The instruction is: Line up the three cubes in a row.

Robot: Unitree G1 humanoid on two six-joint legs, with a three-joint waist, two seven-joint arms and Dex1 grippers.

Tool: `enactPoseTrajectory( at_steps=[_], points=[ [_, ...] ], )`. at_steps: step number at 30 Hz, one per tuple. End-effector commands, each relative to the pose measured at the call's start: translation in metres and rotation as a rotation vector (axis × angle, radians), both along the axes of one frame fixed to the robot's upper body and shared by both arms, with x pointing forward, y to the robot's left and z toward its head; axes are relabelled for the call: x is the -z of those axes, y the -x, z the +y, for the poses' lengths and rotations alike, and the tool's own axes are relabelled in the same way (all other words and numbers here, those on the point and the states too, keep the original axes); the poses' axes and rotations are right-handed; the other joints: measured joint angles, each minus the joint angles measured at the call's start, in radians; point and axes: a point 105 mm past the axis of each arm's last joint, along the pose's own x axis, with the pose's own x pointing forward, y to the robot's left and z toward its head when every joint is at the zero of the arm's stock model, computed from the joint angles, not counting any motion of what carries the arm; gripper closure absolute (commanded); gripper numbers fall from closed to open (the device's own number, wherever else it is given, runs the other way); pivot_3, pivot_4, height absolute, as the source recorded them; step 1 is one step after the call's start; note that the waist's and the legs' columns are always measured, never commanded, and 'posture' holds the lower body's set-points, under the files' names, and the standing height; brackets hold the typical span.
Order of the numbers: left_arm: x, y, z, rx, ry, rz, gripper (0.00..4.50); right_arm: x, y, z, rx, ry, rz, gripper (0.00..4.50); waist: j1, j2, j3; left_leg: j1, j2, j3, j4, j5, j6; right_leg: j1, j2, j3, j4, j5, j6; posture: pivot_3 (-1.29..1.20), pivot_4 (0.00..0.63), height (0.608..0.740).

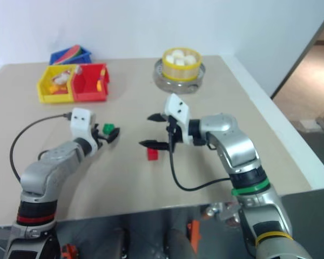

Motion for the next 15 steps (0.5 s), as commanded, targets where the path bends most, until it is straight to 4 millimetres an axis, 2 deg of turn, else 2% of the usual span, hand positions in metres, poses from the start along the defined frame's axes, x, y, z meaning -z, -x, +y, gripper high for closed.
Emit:
enactPoseTrajectory(
  at_steps=[1, 14, 15],
  points=[
    [-0.007, -0.003, -0.002, 0.001, -0.014, -0.021, 0.0, -0.011, 0.0, -0.002, 0.004, -0.003, -0.053, 0.04, 0.0, 0.0, 0.0, 0.0, 0.0, 0.0, 0.0, 0.0, 0.0, 0.0, 0.0, 0.0, 0.0, 0.0, 0.0, 0.0, 0.15, 0.74],
    [0.003, -0.013, -0.004, -0.007, -0.025, 0.052, 0.0, -0.009, -0.001, -0.005, 0.027, 0.006, -0.066, 0.04, 0.0, 0.0, 0.0, 0.0, 0.0, 0.0, 0.0, 0.0, 0.0, 0.0, 0.0, 0.0, 0.0, 0.0, 0.0, 0.0, 0.15, 0.74],
    [0.004, -0.014, -0.004, -0.011, -0.024, 0.061, 0.26, -0.009, -0.001, -0.005, 0.029, 0.006, -0.066, 0.0, 0.0, 0.0, 0.0, 0.0, 0.0, 0.0, 0.0, 0.0, 0.0, 0.0, 0.0, 0.0, 0.0, 0.0, 0.0, 0.0, 0.15, 0.74]
  ],
)
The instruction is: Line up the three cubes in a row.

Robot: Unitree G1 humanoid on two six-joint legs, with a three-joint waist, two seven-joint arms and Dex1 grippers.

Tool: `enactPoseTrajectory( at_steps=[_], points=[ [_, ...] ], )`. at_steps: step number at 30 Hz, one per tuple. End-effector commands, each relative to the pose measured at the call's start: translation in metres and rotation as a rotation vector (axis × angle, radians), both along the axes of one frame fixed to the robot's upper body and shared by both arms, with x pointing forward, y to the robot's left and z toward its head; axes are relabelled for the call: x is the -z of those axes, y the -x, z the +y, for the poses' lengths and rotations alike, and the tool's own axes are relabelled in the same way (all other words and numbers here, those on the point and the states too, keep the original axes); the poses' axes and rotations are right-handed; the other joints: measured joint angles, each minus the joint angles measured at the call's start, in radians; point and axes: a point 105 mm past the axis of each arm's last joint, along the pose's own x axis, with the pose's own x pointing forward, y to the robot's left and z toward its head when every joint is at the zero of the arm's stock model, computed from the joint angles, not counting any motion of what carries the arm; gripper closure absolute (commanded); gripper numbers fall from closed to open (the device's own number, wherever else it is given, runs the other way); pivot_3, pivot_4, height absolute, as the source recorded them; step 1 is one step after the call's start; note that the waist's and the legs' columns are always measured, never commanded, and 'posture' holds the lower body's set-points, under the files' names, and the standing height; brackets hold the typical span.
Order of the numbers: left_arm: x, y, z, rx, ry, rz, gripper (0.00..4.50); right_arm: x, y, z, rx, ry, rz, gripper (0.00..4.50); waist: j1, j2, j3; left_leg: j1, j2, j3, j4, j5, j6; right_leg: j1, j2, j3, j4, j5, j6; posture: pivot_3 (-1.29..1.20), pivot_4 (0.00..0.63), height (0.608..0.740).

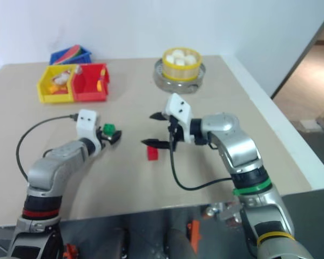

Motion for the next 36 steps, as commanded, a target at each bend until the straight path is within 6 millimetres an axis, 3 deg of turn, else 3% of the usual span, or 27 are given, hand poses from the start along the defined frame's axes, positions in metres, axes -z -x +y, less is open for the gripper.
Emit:
enactPoseTrajectory(
  at_steps=[1, 7, 13, 18, 27, 30, 36],
  points=[
    [-0.007, -0.005, 0.0, -0.01, -0.004, -0.008, 0.57, -0.008, 0.002, -0.001, -0.001, -0.006, -0.044, 0.0, 0.0, 0.0, 0.0, 0.0, 0.0, 0.0, 0.0, 0.0, 0.0, 0.0, 0.0, 0.0, 0.0, 0.0, 0.0, 0.0, 0.15, 0.74],
    [-0.005, -0.007, -0.002, -0.012, -0.022, 0.005, 2.43, -0.007, 0.002, -0.003, 0.007, -0.002, -0.045, 0.0, 0.0, 0.0, 0.0, 0.0, 0.0, 0.0, 0.0, 0.0, 0.0, 0.0, 0.0, 0.0, 0.0, 0.0, 0.0, 0.0, 0.15, 0.74],
    [-0.005, -0.008, -0.005, 0.004, -0.022, 0.0, 2.43, -0.007, 0.001, -0.005, 0.014, 0.004, -0.05, 0.0, 0.0, 0.0, 0.0, 0.0, -0.001, 0.0, 0.0, 0.0, 0.0, 0.0, -0.001, 0.0, 0.0, 0.0, 0.0, 0.0, 0.15, 0.74],
    [-0.012, -0.004, -0.015, 0.119, -0.051, -0.043, 2.43, -0.009, 0.0, -0.005, 0.012, 0.006, -0.058, 0.0, 0.0, 0.0, 0.0, -0.001, -0.001, 0.0, 0.0, 0.0, 0.0, 0.0, -0.001, 0.0, 0.0, 0.0, 0.0, 0.0, 0.15, 0.74],
    [0.006, -0.008, -0.005, 0.091, -0.079, 0.026, 2.43, -0.01, -0.003, -0.005, 0.017, 0.007, -0.063, 0.0, -0.001, 0.0, 0.0, 0.0, -0.001, 0.0, 0.0, 0.0, 0.0, -0.001, -0.001, 0.0, 0.0, 0.0, 0.0, 0.0, 0.15, 0.74],
    [0.005, -0.01, -0.003, 0.076, -0.084, 0.015, 3.19, -0.01, -0.003, -0.006, 0.017, 0.008, -0.062, 0.0, -0.001, 0.0, 0.0, -0.001, -0.001, 0.0, 0.0, 0.0, 0.0, -0.001, -0.001, 0.0, 0.0, 0.0, 0.0, 0.0, 0.15, 0.74],
    [0.003, -0.013, -0.001, 0.069, -0.105, -0.001, 3.21, -0.009, -0.002, -0.007, 0.02, 0.012, -0.061, 0.0, -0.001, 0.0, 0.0, 0.0, -0.001, 0.0, 0.0, 0.0, 0.0, -0.001, -0.001, 0.0, 0.0, 0.0, 0.0, 0.0, 0.15, 0.74]
  ],
)
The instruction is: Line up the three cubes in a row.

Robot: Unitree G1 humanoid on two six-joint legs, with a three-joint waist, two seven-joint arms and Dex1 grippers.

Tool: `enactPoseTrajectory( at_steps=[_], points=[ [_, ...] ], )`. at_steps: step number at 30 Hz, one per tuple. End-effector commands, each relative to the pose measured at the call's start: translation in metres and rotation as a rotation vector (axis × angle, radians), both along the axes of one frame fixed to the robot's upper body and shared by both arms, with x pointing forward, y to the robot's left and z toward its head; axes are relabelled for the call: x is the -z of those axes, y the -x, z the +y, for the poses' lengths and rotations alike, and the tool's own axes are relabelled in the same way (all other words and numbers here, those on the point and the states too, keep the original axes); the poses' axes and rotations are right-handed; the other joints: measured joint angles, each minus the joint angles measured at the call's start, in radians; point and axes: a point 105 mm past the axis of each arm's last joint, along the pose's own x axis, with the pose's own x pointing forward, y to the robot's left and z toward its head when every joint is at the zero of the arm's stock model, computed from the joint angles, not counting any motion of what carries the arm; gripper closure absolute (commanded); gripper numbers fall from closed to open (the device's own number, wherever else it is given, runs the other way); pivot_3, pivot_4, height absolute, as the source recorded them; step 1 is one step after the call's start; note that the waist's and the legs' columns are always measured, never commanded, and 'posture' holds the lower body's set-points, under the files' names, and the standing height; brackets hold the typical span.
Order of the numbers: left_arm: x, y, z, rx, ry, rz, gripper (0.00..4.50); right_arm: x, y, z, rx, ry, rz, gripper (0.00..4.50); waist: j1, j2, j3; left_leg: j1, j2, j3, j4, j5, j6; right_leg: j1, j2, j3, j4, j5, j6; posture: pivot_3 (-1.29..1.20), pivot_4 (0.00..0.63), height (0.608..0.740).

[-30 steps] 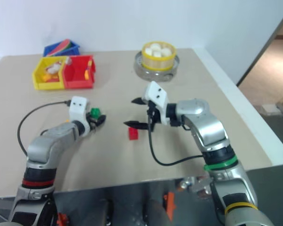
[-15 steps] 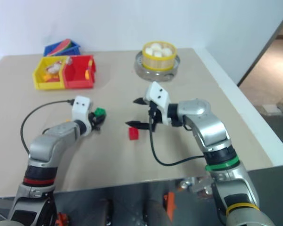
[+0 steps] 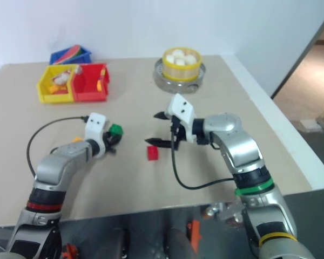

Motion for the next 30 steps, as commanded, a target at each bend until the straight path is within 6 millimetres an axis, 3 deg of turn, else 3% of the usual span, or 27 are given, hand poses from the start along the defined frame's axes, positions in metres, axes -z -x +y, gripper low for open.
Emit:
enactPoseTrajectory(
  at_steps=[1, 9, 16, 23, 27, 30],
  points=[
    [-0.014, -0.006, 0.005, -0.02, -0.018, -0.058, 3.21, -0.012, 0.003, 0.0, -0.011, -0.006, -0.05, 0.0, 0.0, 0.0, 0.0, 0.0, 0.0, 0.0, 0.0, 0.0, 0.0, 0.0, 0.0, 0.0, 0.0, 0.0, 0.0, 0.0, 0.15, 0.74],
    [-0.034, -0.005, -0.01, 0.153, -0.036, -0.157, 3.21, -0.015, 0.003, 0.0, -0.02, -0.004, -0.054, 0.0, 0.0, 0.0, 0.0, -0.001, 0.0, 0.0, 0.0, 0.0, 0.0, 0.0, 0.0, 0.0, 0.0, 0.0, 0.0, 0.0, 0.15, 0.74],
    [-0.075, 0.022, -0.02, 0.558, -0.099, -0.234, 3.21, -0.019, 0.016, -0.004, -0.097, -0.008, 0.035, 0.0, 0.0, 0.0, 0.0, -0.005, 0.0, 0.0, 0.0, 0.0, 0.0, -0.005, 0.0, 0.0, 0.0, 0.0, 0.0, 0.0, 0.15, 0.74],
    [-0.048, 0.068, -0.016, 0.827, -0.147, -0.174, 3.21, -0.008, 0.016, -0.01, -0.093, 0.031, 0.029, 0.0, -0.001, 0.0, 0.0, -0.006, 0.0, 0.003, -0.002, -0.001, 0.0, -0.008, -0.001, 0.002, 0.0, -0.002, 0.001, 0.0, 0.15, 0.74],
    [-0.026, 0.074, -0.018, 0.852, -0.165, -0.135, 3.21, -0.008, 0.017, -0.008, -0.091, 0.025, 0.022, 0.0, 0.0, 0.0, 0.0, -0.01, 0.0, 0.003, 0.0, -0.001, 0.0, -0.011, 0.0, 0.002, 0.0, -0.002, 0.0, 0.0, 0.15, 0.74],
    [-0.022, 0.072, -0.02, 0.867, -0.181, -0.126, 3.21, -0.005, 0.017, -0.008, -0.088, 0.036, 0.017, 0.0, 0.001, 0.0, 0.0, -0.011, 0.0, 0.003, 0.001, -0.001, 0.0, -0.011, 0.0, 0.001, 0.0, -0.001, 0.001, 0.0, 0.15, 0.74]
  ],
)
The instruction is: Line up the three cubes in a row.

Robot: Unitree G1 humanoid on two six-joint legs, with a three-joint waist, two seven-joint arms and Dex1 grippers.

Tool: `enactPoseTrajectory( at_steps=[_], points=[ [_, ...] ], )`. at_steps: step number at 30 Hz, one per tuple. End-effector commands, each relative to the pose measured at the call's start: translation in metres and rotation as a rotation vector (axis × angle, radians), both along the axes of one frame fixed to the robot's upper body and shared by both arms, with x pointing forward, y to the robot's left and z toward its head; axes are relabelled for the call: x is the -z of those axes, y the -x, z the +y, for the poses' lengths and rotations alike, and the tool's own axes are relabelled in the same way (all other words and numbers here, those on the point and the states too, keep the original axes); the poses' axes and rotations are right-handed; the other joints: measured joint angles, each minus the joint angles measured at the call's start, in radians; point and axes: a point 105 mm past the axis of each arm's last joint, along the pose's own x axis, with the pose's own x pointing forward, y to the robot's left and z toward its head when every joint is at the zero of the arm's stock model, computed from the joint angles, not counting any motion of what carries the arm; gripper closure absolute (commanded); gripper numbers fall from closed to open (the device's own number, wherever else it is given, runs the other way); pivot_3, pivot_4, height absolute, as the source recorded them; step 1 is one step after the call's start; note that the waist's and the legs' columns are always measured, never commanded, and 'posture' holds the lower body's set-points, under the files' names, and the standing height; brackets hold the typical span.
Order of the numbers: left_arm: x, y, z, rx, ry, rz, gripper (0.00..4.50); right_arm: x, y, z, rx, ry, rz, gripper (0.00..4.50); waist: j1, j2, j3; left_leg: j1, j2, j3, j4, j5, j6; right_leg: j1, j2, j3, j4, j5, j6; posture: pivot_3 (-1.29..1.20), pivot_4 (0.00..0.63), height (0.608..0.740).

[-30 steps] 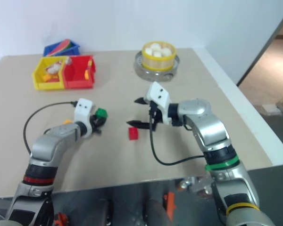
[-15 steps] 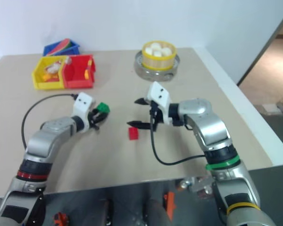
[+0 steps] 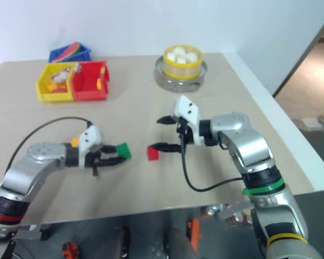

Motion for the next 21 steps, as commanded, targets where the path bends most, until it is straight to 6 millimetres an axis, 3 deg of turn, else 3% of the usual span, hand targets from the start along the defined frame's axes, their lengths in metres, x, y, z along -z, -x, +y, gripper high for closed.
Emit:
enactPoseTrajectory(
  at_steps=[1, 14, 21],
  points=[
    [-0.008, -0.002, -0.005, 0.037, -0.022, -0.06, 3.21, -0.007, 0.005, 0.001, -0.016, 0.007, -0.059, 0.0, 0.0, 0.0, 0.0, 0.0, 0.0, 0.0, 0.0, 0.0, 0.0, 0.0, 0.0, 0.0, 0.0, 0.0, 0.0, 0.0, 0.15, 0.74],
    [0.002, -0.012, -0.005, 0.092, -0.092, -0.034, 3.21, -0.004, 0.008, 0.0, -0.002, 0.005, -0.057, 0.0, 0.0, 0.0, 0.0, 0.0, 0.0, 0.001, 0.001, 0.0, 0.0, 0.0, 0.001, 0.001, 0.0, 0.001, 0.001, 0.0, 0.15, 0.74],
    [0.01, -0.007, -0.006, 0.126, -0.114, 0.005, 3.21, -0.003, 0.011, -0.001, -0.007, 0.001, -0.056, 0.0, 0.0, 0.0, 0.0, 0.0, 0.0, 0.001, 0.002, 0.0, 0.0, 0.0, 0.001, 0.001, 0.0, 0.001, 0.001, 0.0, 0.15, 0.74]
  ],
)
